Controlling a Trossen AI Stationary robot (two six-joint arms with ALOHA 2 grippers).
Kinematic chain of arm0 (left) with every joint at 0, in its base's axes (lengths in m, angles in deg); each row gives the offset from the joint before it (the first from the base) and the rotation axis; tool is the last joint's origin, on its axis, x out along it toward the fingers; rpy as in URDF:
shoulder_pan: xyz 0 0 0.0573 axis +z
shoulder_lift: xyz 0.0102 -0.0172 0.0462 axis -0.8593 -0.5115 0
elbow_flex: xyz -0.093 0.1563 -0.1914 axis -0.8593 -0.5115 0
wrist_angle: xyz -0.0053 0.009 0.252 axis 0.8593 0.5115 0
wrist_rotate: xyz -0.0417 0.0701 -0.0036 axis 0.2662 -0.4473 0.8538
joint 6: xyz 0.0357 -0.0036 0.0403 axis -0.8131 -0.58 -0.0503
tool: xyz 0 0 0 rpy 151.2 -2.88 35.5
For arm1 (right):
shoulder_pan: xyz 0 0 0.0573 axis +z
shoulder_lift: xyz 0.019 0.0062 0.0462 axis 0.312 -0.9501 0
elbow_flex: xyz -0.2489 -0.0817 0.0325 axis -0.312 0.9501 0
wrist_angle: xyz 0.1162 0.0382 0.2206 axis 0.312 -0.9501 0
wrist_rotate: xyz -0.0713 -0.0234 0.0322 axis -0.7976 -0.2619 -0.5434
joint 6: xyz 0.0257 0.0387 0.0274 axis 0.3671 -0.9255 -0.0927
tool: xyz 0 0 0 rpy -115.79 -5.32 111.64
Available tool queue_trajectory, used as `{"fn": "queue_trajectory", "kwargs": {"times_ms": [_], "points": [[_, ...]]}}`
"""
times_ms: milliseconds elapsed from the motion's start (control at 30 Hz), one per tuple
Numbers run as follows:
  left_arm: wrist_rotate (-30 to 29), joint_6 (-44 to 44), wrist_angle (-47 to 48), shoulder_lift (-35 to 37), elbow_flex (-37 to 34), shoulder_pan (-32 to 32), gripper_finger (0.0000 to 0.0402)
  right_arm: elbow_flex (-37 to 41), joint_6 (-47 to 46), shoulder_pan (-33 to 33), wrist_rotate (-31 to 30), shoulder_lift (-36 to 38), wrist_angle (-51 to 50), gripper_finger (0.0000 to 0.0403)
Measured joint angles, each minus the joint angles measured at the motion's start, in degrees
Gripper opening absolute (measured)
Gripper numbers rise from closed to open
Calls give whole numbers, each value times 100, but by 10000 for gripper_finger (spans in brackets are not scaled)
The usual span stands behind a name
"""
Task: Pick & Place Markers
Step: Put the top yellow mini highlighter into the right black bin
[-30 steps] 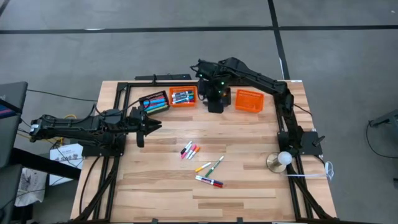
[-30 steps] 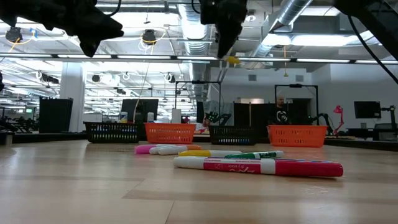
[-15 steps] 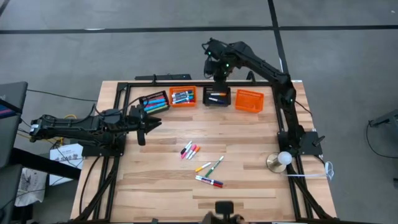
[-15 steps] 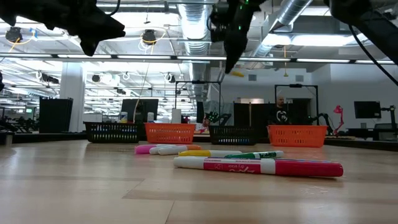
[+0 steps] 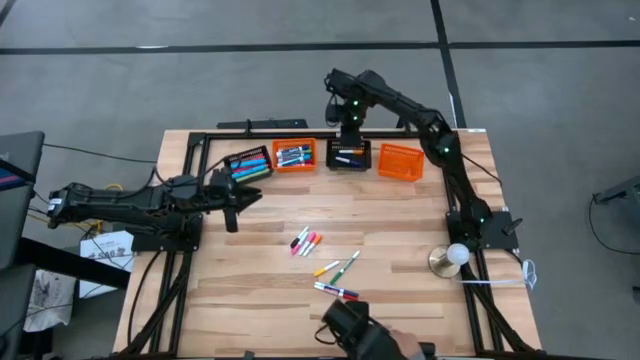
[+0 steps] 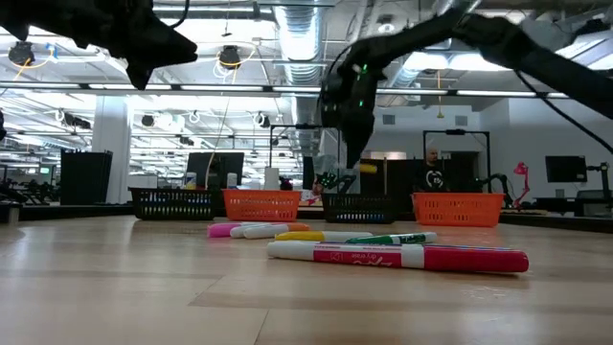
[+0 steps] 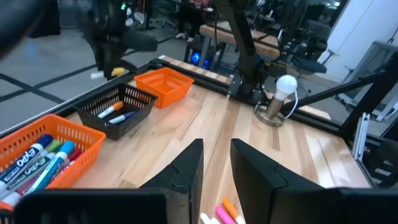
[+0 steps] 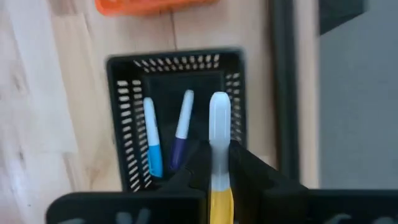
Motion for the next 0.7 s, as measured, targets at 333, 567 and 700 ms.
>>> {"fn": "queue_trajectory", "kwargs": {"times_ms": [333, 567, 700], "points": [[-40, 0, -41, -374, 0, 0, 80, 8, 53, 5, 212, -777, 31, 35], [-85, 0, -46, -394, 0, 0, 80, 0, 86, 5, 296, -748, 36, 17], [-85, 0, -46, -393, 0, 0, 80, 192, 59, 59, 331, -744, 225, 33]]}}
